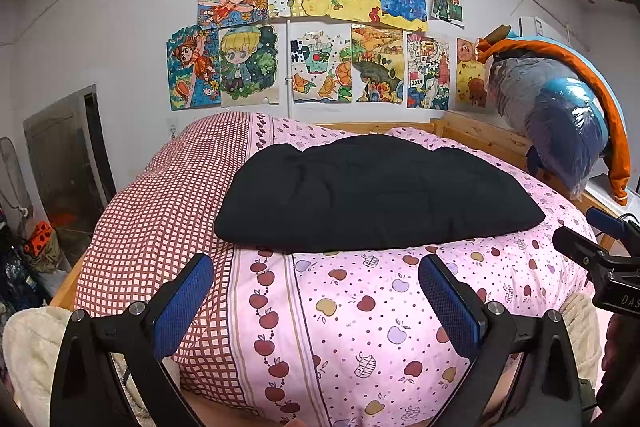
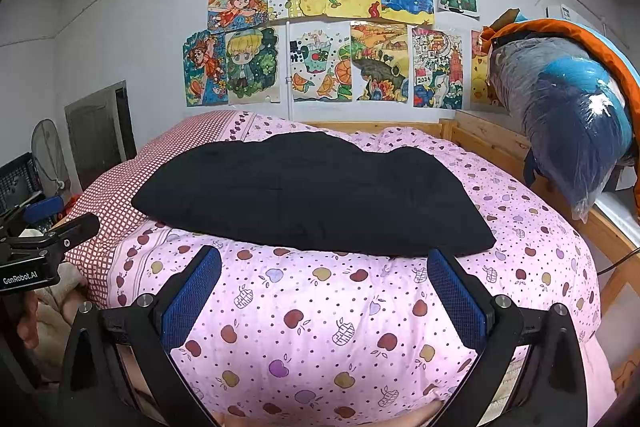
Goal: Fold large clothes
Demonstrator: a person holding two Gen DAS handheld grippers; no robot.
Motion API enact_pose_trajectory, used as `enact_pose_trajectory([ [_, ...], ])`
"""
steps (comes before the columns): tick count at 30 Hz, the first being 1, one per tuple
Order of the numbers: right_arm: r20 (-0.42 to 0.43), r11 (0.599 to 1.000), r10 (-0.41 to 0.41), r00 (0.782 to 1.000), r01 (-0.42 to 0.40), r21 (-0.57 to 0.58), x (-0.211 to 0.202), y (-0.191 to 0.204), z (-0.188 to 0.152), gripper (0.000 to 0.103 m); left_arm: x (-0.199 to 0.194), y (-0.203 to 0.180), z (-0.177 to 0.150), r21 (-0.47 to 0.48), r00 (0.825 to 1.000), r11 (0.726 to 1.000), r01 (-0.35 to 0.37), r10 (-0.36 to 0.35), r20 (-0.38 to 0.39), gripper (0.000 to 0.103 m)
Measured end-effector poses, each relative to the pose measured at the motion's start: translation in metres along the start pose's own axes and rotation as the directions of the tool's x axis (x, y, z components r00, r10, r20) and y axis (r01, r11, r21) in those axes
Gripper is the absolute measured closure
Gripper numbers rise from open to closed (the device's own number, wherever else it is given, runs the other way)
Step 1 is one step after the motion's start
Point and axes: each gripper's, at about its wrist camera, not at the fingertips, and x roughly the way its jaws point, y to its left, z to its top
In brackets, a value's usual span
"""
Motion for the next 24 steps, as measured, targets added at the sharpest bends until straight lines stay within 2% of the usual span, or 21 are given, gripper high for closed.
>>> enact_pose_trajectory([
  [5,0.000,1.000,0.000,1.000,0.000,0.000,0.0001,-0.0011,0.0000,0.002,-0.0044,-0.0015,0.0035,-0.020,1.000,1.000,0.009,-0.009,-0.005,0.000],
  [11,0.000,1.000,0.001,1.000,-0.001,0.000,0.0002,-0.0016,-0.0002,0.002,-0.0065,-0.0026,0.0042,-0.023,1.000,0.999,-0.024,0.024,-0.003,0.000],
  [24,0.001,1.000,0.000,1.000,0.000,0.002,-0.0006,0.0002,-0.0009,0.002,-0.0039,-0.0063,0.0030,-0.021,1.000,1.000,-0.018,0.018,-0.011,0.000],
])
